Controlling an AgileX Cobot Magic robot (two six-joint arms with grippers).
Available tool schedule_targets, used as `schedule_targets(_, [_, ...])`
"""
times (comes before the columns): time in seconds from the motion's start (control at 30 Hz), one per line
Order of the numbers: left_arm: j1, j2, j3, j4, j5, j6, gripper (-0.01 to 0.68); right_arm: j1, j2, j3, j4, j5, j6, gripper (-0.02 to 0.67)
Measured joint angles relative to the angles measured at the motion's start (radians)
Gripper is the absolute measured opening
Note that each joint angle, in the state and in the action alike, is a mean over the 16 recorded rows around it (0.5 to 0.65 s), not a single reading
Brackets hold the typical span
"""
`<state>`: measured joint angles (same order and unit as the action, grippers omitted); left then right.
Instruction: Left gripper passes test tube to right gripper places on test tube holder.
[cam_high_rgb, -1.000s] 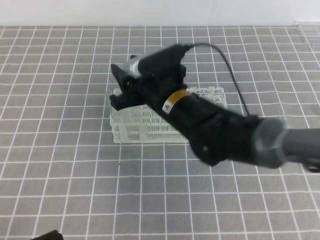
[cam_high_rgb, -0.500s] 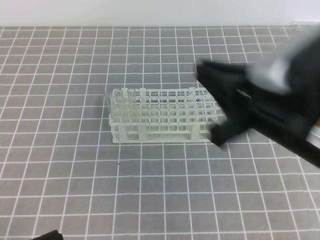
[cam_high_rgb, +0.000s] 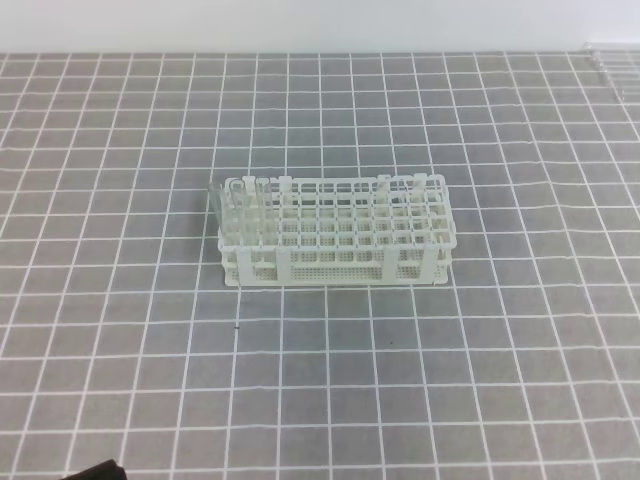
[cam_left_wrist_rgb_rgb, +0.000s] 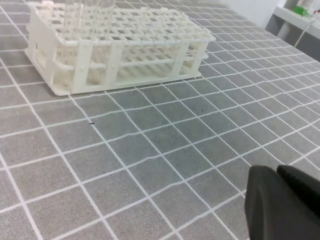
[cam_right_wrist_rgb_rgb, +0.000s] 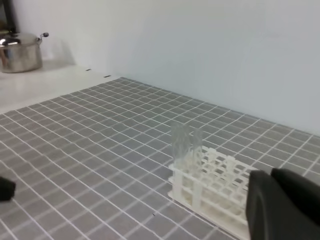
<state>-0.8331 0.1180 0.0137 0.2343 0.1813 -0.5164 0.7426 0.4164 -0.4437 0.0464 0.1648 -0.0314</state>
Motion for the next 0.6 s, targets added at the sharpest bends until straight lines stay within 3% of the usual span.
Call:
schedule_targets(0.17, [0.000,0.000,-0.001,0.000,0.001,0.000,-0.001,-0.100,-0.142,0.123,0.015,0.009,0.016,-0.013])
schedule_targets(0.6, [0.000,-0.001,-0.003,0.000,0.004,0.000,-0.001,-0.506,-0.359,0.365,0.151,-0.015,0.021,-0.013])
